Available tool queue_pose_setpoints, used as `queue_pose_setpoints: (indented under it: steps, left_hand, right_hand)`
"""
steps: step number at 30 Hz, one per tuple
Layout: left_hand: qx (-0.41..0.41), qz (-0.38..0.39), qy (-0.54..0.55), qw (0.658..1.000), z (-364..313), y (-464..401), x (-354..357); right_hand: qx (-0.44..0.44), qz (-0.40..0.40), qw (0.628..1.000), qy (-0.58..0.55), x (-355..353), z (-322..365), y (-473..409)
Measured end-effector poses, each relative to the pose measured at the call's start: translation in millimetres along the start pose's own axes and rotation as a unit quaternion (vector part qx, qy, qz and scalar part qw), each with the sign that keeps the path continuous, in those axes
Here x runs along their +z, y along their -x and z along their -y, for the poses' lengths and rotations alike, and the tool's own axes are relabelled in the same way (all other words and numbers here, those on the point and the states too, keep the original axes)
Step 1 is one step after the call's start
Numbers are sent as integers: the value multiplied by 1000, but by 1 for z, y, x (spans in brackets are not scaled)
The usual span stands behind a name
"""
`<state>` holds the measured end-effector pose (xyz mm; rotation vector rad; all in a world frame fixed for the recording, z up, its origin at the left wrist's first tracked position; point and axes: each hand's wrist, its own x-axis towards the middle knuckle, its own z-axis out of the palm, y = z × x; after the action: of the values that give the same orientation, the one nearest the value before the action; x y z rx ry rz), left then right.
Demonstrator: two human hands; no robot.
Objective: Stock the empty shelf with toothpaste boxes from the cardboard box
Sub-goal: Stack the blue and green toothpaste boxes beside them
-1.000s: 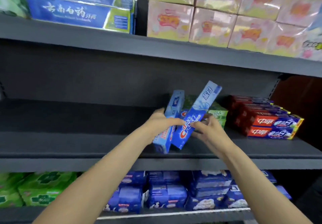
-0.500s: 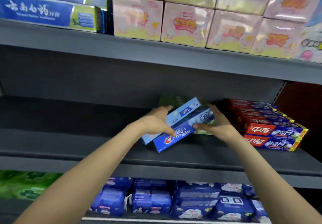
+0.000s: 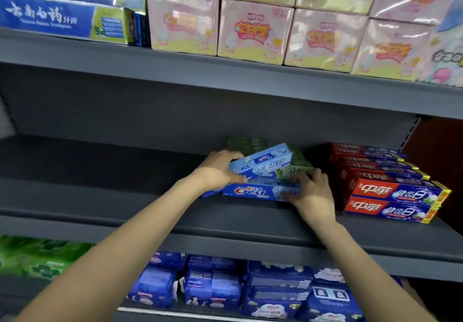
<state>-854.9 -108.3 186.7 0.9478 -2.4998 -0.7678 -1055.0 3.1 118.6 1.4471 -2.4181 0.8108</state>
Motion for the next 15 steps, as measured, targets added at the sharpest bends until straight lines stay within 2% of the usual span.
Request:
queue_pose_setpoints:
  steps: [2,4,5,7,9,12,15]
  left_hand:
    - [-1,-10,32,999,1,1,-1]
    - [-6,-8,37,999,3,0,0]
    - [-7,-2,34,999,3,-1,1]
    - [-2,11,50,999,2,-1,2]
    - [13,17,73,997,-2,-2,3]
    - [27,5,61,998,-6,-4,2]
    - [18,-5,-4,1000,1,-5,-2]
  right_hand:
    - [13,65,998,-22,-3,1,-9]
    - [24,67,993,-95,-12,4,-16]
    - [25,64,984,-167,-18,6,-17]
    - [23,88,936,-339,-31,12,-14]
    - [28,120,896,-426,-38,17,-12]
    - [56,83,876,-471,-41,16,-14]
    - [70,46,885,-459,-38,6,-14]
